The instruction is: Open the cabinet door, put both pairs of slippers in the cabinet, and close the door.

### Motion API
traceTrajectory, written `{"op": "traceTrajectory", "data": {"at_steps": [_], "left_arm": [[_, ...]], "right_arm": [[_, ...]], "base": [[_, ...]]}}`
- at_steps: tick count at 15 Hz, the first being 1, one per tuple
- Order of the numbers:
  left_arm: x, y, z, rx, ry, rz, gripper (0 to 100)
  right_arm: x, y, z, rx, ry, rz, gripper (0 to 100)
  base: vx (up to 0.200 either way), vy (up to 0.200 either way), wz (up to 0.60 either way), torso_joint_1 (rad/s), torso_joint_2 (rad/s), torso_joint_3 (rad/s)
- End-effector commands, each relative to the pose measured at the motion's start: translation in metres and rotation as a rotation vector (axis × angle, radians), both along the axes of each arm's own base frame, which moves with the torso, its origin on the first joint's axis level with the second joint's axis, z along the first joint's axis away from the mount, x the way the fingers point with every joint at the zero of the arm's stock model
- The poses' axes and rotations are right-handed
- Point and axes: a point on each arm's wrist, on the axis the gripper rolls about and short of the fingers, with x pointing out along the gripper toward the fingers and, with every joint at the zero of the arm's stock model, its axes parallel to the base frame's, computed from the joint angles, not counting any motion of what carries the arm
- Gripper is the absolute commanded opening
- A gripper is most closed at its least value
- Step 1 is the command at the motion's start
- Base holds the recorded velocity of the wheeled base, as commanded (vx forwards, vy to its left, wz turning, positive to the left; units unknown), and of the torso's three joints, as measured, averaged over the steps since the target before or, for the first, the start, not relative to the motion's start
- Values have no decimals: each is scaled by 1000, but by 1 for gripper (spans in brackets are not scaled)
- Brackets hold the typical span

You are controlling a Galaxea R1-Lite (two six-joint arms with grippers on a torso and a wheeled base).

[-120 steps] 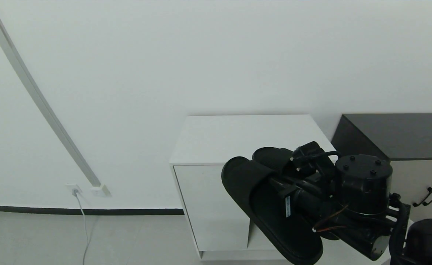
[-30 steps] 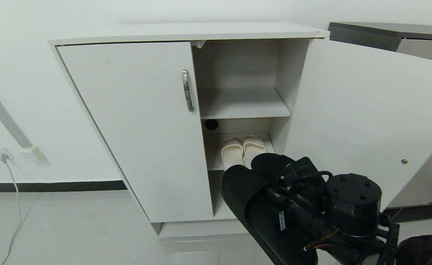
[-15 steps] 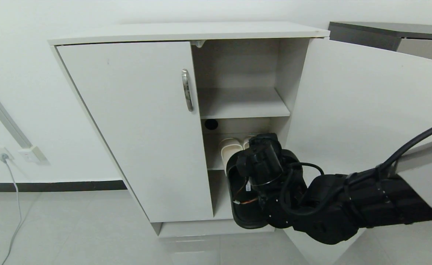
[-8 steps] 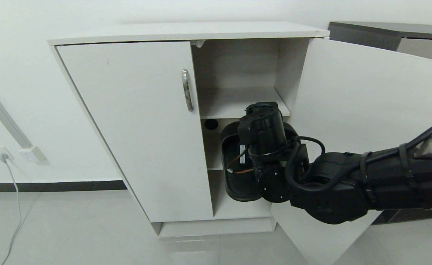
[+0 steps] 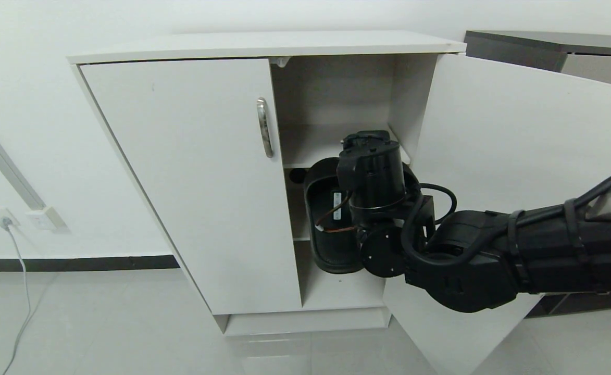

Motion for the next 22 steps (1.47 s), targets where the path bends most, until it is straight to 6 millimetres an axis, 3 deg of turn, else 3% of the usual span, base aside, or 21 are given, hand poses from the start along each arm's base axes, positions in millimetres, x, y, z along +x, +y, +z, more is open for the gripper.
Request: {"op": "traceTrajectory", "data": {"at_steps": [1,5,14,22], "left_arm": [[0,0,0,0,1,1,0],[0,0,0,0,1,-1,0],[0,0,0,0,1,1,0],[0,0,0,0,1,1,0]], "right_arm": [[0,0,1,3,-2,2,0],[-3,1,3,5,-5,6,0],[-4,1,2,-4,-4,5,0],[-1,4,-4,-19,5,9,0]], "base": [[0,0,0,0,0,0],[0,0,0,0,0,0],[200,0,0,4,2,3],[0,0,0,0,0,0]]}}
